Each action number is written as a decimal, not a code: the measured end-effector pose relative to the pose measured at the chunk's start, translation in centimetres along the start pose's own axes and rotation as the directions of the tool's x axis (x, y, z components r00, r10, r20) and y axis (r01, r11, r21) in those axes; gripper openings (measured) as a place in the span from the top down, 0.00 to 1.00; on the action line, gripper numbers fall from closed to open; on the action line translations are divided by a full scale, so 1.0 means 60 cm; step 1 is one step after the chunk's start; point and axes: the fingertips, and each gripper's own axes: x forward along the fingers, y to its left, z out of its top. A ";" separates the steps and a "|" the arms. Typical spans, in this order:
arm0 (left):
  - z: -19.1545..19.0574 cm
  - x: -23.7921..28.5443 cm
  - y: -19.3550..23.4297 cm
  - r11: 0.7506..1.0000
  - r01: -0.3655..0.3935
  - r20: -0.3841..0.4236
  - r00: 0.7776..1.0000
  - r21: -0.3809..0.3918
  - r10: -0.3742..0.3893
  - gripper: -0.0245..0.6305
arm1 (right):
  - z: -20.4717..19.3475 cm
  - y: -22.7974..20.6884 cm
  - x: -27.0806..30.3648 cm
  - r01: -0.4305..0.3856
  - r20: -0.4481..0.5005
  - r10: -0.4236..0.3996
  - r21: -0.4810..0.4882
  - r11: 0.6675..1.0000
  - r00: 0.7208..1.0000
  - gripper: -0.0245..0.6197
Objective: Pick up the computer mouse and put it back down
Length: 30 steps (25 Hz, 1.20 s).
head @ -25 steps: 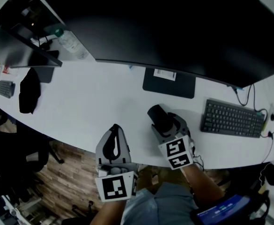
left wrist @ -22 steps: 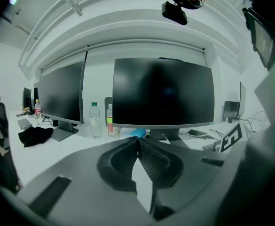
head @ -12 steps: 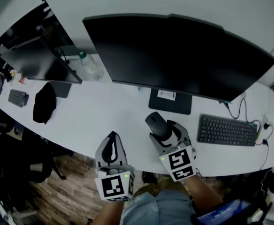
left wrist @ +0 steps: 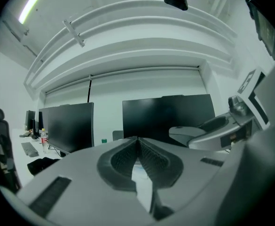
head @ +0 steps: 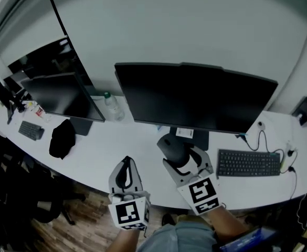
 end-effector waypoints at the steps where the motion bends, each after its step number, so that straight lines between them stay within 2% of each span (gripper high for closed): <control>1: 0.008 -0.002 0.000 1.000 0.000 0.006 1.000 -0.001 0.000 0.95 | 0.013 0.001 -0.003 -0.002 0.016 0.002 -0.011 1.000 1.000 0.49; 9: 0.059 -0.016 0.011 1.000 -0.019 0.080 0.997 0.012 0.018 0.95 | 0.093 0.014 -0.017 -0.008 0.108 0.015 -0.068 0.998 0.994 0.49; 18: 0.073 -0.012 -0.015 1.000 0.016 0.109 0.994 -0.002 -0.016 0.95 | 0.111 -0.003 -0.039 0.038 0.136 -0.026 -0.085 0.996 0.990 0.49; 24: 0.069 0.005 -0.055 0.996 0.090 0.109 0.990 -0.009 -0.089 0.95 | 0.086 -0.040 -0.067 0.120 0.110 -0.112 -0.075 0.990 0.988 0.49; 30: 0.051 0.030 -0.132 0.977 0.214 0.099 0.972 -0.013 -0.211 0.95 | 0.041 -0.093 -0.118 0.232 0.056 -0.229 -0.053 0.971 0.972 0.49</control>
